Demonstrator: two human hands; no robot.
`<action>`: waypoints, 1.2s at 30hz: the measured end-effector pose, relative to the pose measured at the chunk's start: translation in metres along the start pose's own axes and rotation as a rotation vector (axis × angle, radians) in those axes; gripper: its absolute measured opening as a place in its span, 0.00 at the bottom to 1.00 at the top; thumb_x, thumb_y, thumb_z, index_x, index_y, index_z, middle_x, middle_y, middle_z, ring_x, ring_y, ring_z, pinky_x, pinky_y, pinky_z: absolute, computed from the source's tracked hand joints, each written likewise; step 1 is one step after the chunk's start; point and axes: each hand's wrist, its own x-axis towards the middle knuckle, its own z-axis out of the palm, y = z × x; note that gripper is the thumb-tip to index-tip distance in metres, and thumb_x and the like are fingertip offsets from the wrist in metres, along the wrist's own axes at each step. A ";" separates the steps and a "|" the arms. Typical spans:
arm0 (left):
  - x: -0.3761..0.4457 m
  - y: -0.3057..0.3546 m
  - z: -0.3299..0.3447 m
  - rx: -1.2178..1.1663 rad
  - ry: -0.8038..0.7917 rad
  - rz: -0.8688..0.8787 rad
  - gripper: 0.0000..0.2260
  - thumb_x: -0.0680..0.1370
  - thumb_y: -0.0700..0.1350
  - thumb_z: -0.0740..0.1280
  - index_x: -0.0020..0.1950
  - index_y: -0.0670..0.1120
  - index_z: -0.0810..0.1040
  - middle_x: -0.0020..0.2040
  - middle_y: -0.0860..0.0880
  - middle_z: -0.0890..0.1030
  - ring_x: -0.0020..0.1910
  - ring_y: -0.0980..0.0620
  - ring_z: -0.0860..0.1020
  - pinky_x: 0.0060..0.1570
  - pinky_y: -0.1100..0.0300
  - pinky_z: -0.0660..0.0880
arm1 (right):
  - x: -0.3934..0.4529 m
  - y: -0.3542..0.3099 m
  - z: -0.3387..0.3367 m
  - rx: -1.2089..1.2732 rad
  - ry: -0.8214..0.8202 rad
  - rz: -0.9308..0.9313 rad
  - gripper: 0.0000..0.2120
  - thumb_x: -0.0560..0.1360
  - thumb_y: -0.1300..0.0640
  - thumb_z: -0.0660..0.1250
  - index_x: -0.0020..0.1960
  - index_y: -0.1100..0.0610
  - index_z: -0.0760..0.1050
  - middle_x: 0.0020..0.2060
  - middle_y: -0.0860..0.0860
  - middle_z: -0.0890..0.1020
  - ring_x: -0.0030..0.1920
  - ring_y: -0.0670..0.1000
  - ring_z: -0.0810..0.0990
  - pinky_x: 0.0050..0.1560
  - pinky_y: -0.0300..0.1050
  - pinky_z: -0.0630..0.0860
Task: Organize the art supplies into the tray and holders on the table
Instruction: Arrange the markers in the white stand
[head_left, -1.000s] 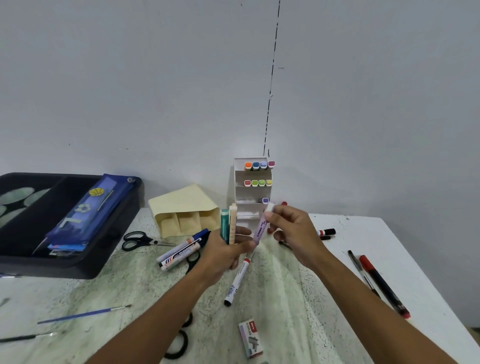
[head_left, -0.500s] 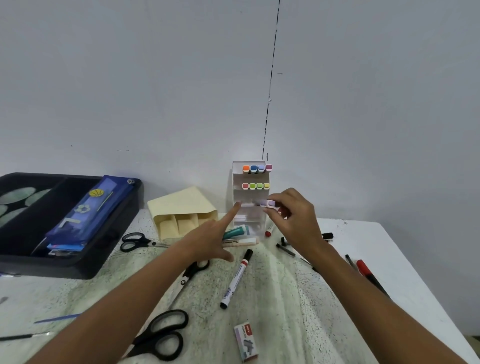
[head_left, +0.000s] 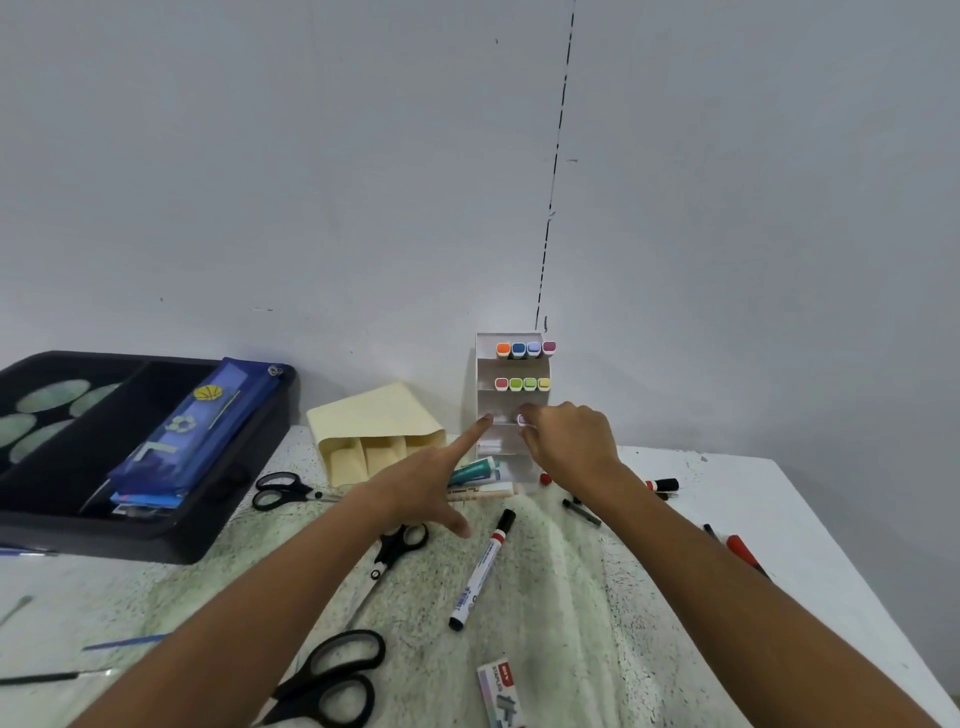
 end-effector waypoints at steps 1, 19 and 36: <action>0.000 -0.001 0.000 -0.001 0.002 0.005 0.63 0.62 0.52 0.82 0.71 0.71 0.30 0.58 0.42 0.77 0.49 0.49 0.73 0.47 0.59 0.68 | 0.000 0.000 0.001 -0.013 0.000 0.000 0.13 0.81 0.50 0.56 0.58 0.50 0.78 0.42 0.53 0.84 0.40 0.55 0.81 0.39 0.42 0.73; -0.030 0.016 0.029 -0.774 0.165 -0.106 0.20 0.67 0.51 0.79 0.52 0.50 0.73 0.30 0.49 0.80 0.23 0.55 0.72 0.22 0.63 0.70 | -0.043 -0.009 -0.006 1.283 -0.258 0.191 0.14 0.73 0.41 0.69 0.41 0.51 0.83 0.33 0.57 0.82 0.27 0.56 0.80 0.24 0.40 0.73; -0.015 -0.001 0.007 -0.056 0.236 0.026 0.44 0.67 0.64 0.72 0.78 0.59 0.55 0.35 0.59 0.72 0.32 0.61 0.72 0.35 0.71 0.68 | -0.038 0.015 -0.031 1.350 0.253 0.186 0.06 0.73 0.65 0.70 0.43 0.55 0.80 0.34 0.53 0.81 0.32 0.55 0.79 0.28 0.43 0.74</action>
